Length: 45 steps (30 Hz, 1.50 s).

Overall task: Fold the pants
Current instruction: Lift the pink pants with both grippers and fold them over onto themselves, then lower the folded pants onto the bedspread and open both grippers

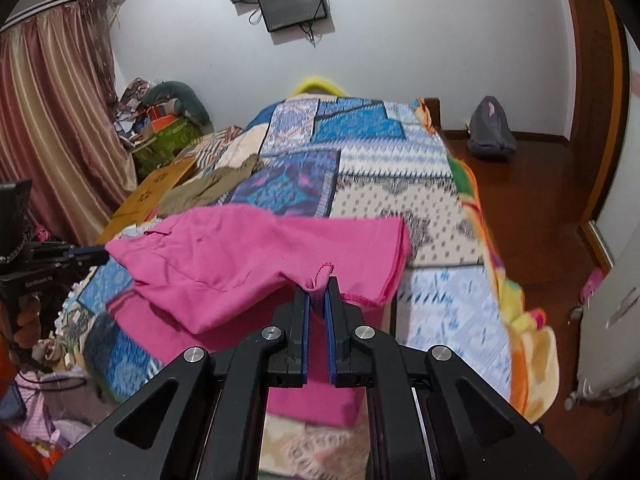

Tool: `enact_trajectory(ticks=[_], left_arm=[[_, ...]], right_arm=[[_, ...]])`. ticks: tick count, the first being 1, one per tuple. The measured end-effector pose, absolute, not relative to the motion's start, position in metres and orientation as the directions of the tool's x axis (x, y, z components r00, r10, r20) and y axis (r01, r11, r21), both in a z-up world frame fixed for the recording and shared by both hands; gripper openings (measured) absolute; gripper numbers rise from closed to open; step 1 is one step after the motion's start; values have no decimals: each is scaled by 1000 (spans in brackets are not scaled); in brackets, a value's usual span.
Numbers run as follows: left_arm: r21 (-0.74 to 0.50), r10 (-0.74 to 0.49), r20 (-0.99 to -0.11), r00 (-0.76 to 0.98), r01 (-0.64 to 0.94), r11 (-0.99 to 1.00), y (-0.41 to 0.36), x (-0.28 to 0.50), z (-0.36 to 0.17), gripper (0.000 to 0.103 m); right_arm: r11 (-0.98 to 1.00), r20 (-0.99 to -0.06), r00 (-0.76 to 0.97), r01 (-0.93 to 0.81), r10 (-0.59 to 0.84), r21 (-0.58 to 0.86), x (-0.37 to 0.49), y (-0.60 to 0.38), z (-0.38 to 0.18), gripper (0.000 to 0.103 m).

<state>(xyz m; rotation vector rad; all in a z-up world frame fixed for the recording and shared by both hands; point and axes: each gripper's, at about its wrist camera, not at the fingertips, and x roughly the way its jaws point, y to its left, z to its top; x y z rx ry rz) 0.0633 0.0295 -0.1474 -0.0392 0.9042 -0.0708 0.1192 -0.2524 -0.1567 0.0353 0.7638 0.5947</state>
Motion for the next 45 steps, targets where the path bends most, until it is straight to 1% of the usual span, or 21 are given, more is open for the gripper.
enact_trajectory(ticks=[3, 10, 12, 13, 15, 16, 19, 21, 26, 28, 29, 34, 35, 36, 37, 39, 41, 42, 43, 44, 45], left_arm=[[-87, -101, -782, 615, 53, 995, 25, 55, -151, 7], [-53, -64, -811, 581, 36, 998, 25, 56, -164, 8], [-41, -55, -819, 571, 38, 998, 26, 57, -169, 12], [-39, -51, -823, 566, 33, 999, 28, 56, -172, 15], [-47, -48, -834, 549, 16, 999, 33, 56, -179, 27], [-51, -48, -838, 544, 9, 999, 36, 55, -182, 29], [-29, -27, -844, 536, 6, 1000, 39, 53, -189, 29], [-10, -13, -842, 539, 9, 1000, 38, 53, -192, 30], [-28, -39, -841, 539, 29, 999, 35, 65, -195, 30], [-38, -62, -848, 527, 55, 998, 34, 70, -197, 30], [-31, -59, -850, 523, 62, 998, 33, 73, -198, 31], [-76, -97, -854, 512, 62, 995, 37, 83, -204, 32], [-86, -104, -853, 511, 60, 995, 39, 85, -205, 29], [-87, -103, -854, 510, 54, 995, 40, 86, -206, 20], [-83, -94, -856, 508, 44, 996, 42, 87, -207, 16], [-105, -105, -859, 501, 27, 994, 48, 89, -209, 12], [-139, -132, -856, 500, 23, 990, 53, 90, -208, 12], [-135, -132, -852, 506, 31, 990, 53, 89, -206, 11], [-127, -127, -846, 518, 37, 991, 51, 88, -203, 11], [-124, -128, -840, 527, 43, 991, 51, 87, -199, 11], [-122, -128, -833, 538, 47, 991, 50, 85, -194, 11]], right_arm=[[845, -646, 570, -476, 508, 244, 110, -255, -164, 6], [870, -660, 585, -433, 472, 238, 105, -265, -171, 6], [892, -685, 591, -399, 427, 211, 109, -266, -179, 9], [901, -708, 579, -387, 404, 198, 113, -267, -186, 11], [909, -748, 545, -369, 379, 192, 118, -269, -200, 15], [911, -761, 531, -364, 372, 192, 119, -271, -206, 18], [917, -789, 505, -356, 350, 178, 116, -274, -215, 37], [916, -782, 517, -364, 348, 166, 112, -274, -213, 41], [905, -770, 533, -405, 351, 132, 105, -266, -206, 62], [898, -770, 532, -425, 351, 114, 104, -260, -208, 68], [897, -772, 533, -430, 345, 104, 105, -258, -209, 68], [889, -777, 535, -453, 332, 68, 113, -246, -215, 68], [886, -773, 536, -458, 338, 70, 114, -244, -215, 68], [882, -771, 534, -465, 347, 74, 115, -243, -214, 68], [878, -766, 535, -471, 358, 82, 116, -241, -213, 68], [874, -749, 545, -478, 377, 92, 115, -240, -210, 58], [868, -750, 538, -486, 385, 97, 116, -236, -209, 32], [869, -752, 533, -485, 387, 103, 116, -235, -209, 26], [869, -750, 534, -482, 391, 110, 117, -235, -207, 17], [870, -745, 537, -479, 396, 117, 118, -235, -205, 13], [869, -732, 546, -477, 407, 128, 117, -236, -201, 13]])
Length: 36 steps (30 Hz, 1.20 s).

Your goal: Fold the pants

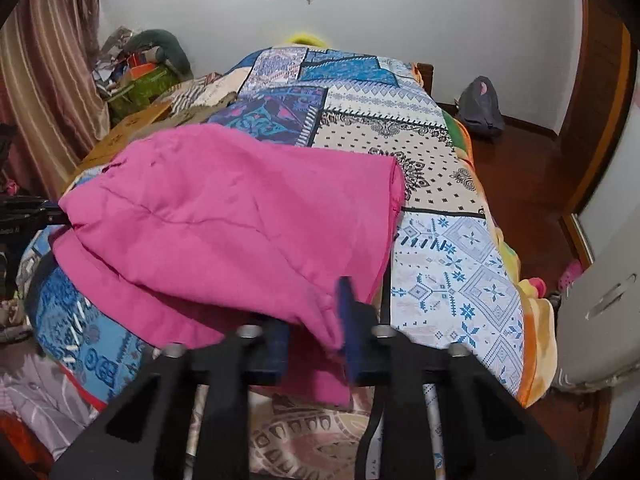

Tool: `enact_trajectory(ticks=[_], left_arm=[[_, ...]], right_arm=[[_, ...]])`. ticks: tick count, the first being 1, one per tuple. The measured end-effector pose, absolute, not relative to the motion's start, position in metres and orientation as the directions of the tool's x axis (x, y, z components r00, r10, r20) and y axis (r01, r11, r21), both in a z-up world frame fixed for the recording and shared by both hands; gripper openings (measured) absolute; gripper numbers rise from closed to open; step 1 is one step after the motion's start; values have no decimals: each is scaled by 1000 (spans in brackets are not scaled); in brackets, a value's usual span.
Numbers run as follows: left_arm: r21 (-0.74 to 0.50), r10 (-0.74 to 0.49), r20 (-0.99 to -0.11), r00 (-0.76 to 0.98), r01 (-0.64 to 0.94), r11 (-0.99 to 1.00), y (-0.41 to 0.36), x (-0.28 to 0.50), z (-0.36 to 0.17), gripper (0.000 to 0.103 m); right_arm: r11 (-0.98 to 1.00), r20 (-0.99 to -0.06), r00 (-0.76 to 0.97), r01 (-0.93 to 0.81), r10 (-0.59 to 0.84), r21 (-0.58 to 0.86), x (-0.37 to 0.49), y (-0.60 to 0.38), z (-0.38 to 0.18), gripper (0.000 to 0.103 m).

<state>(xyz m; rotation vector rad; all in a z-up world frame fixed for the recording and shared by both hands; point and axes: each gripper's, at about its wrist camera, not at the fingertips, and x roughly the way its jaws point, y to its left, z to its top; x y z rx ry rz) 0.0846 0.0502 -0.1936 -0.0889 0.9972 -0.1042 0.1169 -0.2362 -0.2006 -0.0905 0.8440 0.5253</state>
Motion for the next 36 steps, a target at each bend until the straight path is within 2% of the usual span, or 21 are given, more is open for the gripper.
enact_trajectory(ticks=[10, 22, 24, 28, 33, 36], left_arm=[[-115, -140, -781, 609, 81, 990, 42, 64, -154, 10], [-116, -125, -834, 537, 52, 992, 49, 37, -189, 10], [-95, -94, -843, 530, 24, 995, 56, 32, -192, 10], [-66, -43, -829, 557, -22, 998, 73, 22, -184, 10], [-76, -48, -790, 611, -20, 997, 71, 26, -161, 10], [-80, -74, -774, 629, 19, 997, 53, 35, -155, 11]], right_arm=[[871, -642, 627, -472, 441, 136, 97, -247, -160, 10], [878, -754, 543, -470, 369, 92, 86, -249, -191, 10], [876, -781, 527, -480, 336, 53, 83, -251, -192, 12], [891, -776, 562, -455, 286, -1, 76, -265, -183, 22], [903, -731, 603, -427, 319, 41, 79, -278, -154, 23], [896, -693, 621, -437, 366, 82, 82, -272, -142, 31]])
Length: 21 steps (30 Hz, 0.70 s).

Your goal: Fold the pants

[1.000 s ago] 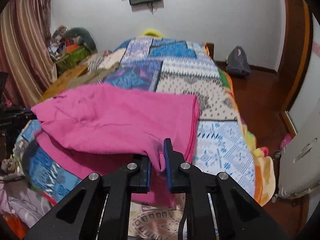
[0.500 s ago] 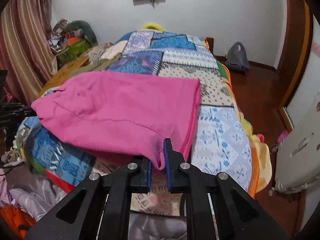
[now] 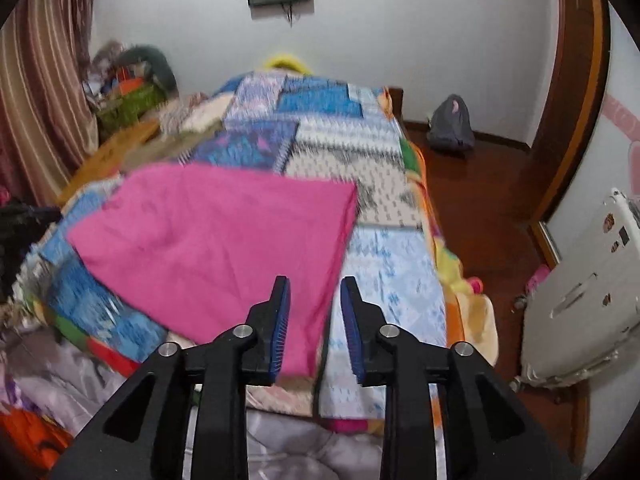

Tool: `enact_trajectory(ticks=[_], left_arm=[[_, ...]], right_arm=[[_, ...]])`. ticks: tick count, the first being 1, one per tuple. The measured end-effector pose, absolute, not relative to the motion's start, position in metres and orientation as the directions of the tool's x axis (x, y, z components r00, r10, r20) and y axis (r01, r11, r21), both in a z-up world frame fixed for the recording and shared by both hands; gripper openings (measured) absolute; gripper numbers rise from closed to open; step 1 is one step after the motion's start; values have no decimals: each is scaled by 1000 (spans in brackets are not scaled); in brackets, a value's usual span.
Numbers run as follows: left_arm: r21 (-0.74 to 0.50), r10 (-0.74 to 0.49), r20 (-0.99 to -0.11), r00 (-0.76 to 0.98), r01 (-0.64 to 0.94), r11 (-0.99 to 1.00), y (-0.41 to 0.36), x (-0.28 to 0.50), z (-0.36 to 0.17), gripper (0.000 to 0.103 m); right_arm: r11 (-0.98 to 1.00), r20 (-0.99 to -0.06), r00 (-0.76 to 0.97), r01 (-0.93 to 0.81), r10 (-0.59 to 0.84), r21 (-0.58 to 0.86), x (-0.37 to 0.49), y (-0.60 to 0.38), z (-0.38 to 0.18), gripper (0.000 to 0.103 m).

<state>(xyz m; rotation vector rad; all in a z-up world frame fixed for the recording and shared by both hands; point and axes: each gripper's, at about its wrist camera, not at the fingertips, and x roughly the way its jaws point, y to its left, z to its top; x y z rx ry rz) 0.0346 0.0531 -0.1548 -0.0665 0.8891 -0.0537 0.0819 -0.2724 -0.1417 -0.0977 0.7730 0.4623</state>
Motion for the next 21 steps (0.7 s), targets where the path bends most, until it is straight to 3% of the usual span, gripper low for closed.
enact_trajectory(ticks=[5, 13, 21], left_arm=[[-76, -89, -789, 608, 48, 996, 32, 53, -170, 11], [-49, -65, -813, 579, 43, 998, 27, 59, -201, 11], [-8, 16, -785, 619, -36, 999, 62, 75, -174, 11]], right_arm=[[870, -697, 580, -476, 422, 131, 93, -242, -160, 36], [859, -803, 421, -468, 422, 207, 108, -219, -231, 35], [875, -786, 495, -470, 370, 116, 125, -232, -206, 36]])
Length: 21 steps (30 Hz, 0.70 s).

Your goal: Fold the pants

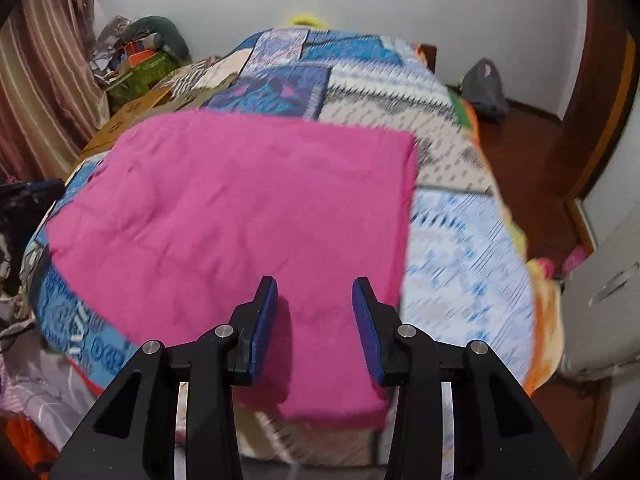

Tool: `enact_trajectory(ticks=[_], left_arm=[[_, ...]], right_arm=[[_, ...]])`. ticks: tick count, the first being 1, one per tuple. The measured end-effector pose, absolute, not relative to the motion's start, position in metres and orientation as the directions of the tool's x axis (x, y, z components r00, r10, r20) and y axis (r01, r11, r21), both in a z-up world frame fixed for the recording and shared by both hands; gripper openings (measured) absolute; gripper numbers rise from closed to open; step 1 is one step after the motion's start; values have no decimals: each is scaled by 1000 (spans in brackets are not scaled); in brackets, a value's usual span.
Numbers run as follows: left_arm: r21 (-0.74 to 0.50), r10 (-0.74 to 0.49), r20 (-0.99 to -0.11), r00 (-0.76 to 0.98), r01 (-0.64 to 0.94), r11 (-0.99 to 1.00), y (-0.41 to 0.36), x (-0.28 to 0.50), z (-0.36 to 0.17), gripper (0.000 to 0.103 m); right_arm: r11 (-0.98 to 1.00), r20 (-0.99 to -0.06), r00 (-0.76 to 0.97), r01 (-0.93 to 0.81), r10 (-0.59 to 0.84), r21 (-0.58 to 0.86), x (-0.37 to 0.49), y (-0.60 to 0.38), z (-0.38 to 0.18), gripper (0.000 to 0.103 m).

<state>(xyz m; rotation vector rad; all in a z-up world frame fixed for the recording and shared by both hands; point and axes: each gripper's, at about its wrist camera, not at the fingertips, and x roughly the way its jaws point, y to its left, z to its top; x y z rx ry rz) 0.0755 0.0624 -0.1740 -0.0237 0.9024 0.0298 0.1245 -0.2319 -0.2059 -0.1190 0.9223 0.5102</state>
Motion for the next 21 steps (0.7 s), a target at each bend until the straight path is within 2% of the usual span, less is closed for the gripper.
enact_trajectory(ticks=[7, 13, 17, 19, 21], left_arm=[[10, 65, -777, 626, -90, 996, 85, 120, -166, 12], [-29, 22, -803, 596, -76, 997, 99, 155, -181, 12], [-102, -50, -835, 547, -65, 993, 104, 172, -195, 13], [-109, -60, -837, 544, -58, 992, 103, 178, -198, 17], [-95, -52, -839, 541, -52, 994, 101, 184, -202, 37]], right_arm=[[894, -758, 547, -434, 356, 107, 172, -234, -194, 36], [895, -768, 544, -438, 338, 84, 215, -228, -204, 36], [893, -784, 517, -437, 343, 103, 251, -223, -218, 36], [896, -793, 504, -427, 344, 118, 263, -222, -227, 36], [903, -810, 486, -413, 329, 119, 275, -220, -239, 36]])
